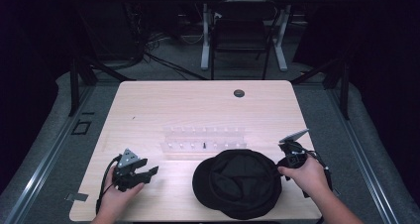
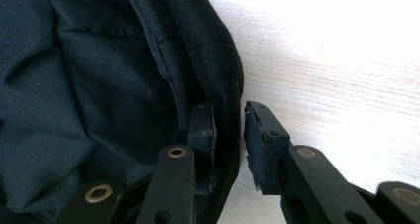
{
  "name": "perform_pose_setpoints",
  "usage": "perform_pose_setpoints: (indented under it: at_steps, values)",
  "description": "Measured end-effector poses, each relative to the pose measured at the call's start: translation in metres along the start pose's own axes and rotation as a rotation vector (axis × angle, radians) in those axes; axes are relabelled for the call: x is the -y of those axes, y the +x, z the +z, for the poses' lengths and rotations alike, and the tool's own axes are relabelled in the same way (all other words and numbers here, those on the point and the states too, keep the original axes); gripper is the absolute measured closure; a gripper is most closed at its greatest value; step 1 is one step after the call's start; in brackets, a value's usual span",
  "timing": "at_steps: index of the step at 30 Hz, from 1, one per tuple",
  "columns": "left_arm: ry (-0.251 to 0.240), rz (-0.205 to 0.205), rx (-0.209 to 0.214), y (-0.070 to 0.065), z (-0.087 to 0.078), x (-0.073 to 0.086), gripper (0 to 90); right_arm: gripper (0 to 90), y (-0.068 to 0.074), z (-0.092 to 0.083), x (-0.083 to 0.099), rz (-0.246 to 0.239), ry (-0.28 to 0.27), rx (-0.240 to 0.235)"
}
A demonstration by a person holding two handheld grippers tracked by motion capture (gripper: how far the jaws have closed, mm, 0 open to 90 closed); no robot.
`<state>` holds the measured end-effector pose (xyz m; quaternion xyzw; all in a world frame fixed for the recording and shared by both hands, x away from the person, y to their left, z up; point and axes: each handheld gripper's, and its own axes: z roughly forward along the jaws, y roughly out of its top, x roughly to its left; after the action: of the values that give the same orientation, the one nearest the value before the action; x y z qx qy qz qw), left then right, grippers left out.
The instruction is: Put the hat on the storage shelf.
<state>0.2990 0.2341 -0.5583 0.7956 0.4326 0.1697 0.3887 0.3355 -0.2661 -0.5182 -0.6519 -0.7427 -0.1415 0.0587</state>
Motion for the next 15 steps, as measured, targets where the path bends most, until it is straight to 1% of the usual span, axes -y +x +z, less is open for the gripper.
perform_pose_setpoints:
  at_steps: [1, 3, 4, 5, 6, 7, 8, 9, 10, 13, 15]
  values:
    - [0.0, 0.0, -0.001, 0.0, 0.0, 0.0, 44.5, 73.4, -0.0012, 0.0001, -0.0008, -0.006, 0.025, 0.003]
    - [0.001, 0.001, 0.0, 0.0, 0.0001, 0.0, 44.5, 73.4, -0.0007, 0.0019, -0.0014, 0.009, 0.023, 0.002]
    - [0.0, 0.001, 0.0, -0.0001, 0.0002, 0.0, 44.5, 73.6, -0.0016, 0.0017, -0.0022, 0.0, 0.042, -0.003]
    - [0.0, 0.001, 0.0, -0.0001, 0.0001, -0.0001, 44.5, 73.9, -0.0014, 0.0036, -0.0019, 0.011, 0.029, -0.004]
    - [-0.001, 0.001, 0.0, -0.0002, 0.0002, -0.0001, 44.5, 75.1, -0.0021, 0.0041, -0.0021, 0.007, 0.034, -0.008]
    - [-0.001, 0.002, -0.001, -0.0001, 0.0002, -0.0001, 44.5, 76.6, -0.0032, 0.0033, -0.0028, -0.007, 0.055, -0.007]
    - [0.0, 0.001, 0.0, -0.0001, 0.0003, -0.0001, 44.5, 78.9, -0.0022, 0.005, -0.0022, 0.014, 0.033, -0.02]
    - [0.0, 0.001, 0.0, 0.0, 0.0003, -0.0001, 44.5, 80.2, -0.0032, 0.0029, -0.0035, -0.011, 0.067, -0.015]
    - [0.001, 0.002, 0.0, 0.0, 0.0003, -0.0001, 44.5, 81.1, -0.0014, 0.0043, -0.0029, 0.013, 0.044, -0.022]
    - [0.001, 0.001, 0.001, 0.0001, 0.0003, -0.0001, 44.5, 83.6, -0.0008, 0.0048, -0.0028, 0.015, 0.044, -0.03]
    - [0.0, 0.001, 0.0, 0.0001, 0.0001, -0.0001, 44.5, 85.2, -0.0016, 0.0039, -0.0028, 0.007, 0.056, -0.03]
